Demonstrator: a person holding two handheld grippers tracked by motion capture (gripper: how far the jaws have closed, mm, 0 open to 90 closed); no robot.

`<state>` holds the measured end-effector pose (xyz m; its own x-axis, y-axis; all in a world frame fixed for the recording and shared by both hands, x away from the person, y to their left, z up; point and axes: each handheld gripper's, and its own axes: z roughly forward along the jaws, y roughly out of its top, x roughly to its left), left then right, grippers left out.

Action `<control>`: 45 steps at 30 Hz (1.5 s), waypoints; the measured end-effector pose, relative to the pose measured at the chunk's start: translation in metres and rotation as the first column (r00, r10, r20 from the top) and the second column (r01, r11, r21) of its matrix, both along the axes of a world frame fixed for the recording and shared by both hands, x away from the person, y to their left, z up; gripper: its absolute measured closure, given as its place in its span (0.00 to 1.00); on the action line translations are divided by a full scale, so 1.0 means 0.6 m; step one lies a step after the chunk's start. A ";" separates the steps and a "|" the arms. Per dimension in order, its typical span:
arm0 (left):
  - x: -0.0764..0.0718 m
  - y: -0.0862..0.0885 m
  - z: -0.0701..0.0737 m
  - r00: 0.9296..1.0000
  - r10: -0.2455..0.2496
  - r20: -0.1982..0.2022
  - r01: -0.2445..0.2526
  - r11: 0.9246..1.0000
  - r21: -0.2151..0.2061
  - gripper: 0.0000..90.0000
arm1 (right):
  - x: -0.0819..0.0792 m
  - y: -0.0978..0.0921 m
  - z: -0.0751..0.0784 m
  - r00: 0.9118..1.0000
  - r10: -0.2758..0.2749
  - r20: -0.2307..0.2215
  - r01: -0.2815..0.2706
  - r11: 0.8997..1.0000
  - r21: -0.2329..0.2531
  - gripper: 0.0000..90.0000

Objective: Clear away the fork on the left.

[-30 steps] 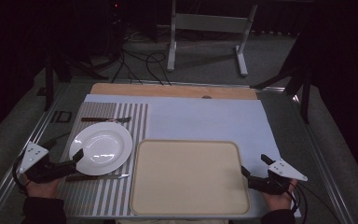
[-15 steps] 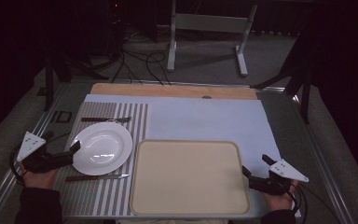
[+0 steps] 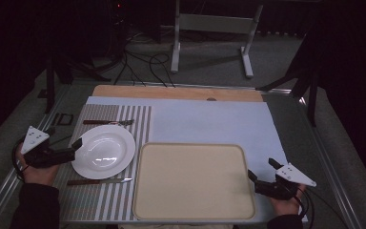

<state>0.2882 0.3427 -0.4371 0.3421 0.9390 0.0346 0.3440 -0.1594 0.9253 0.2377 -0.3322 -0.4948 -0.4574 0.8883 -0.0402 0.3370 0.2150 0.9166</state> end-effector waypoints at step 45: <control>0.147 0.018 0.049 0.995 0.044 -0.089 -0.040 0.998 0.049 0.00 | 0.000 -0.001 -0.001 1.000 0.004 -0.006 -0.004 1.000 0.003 0.10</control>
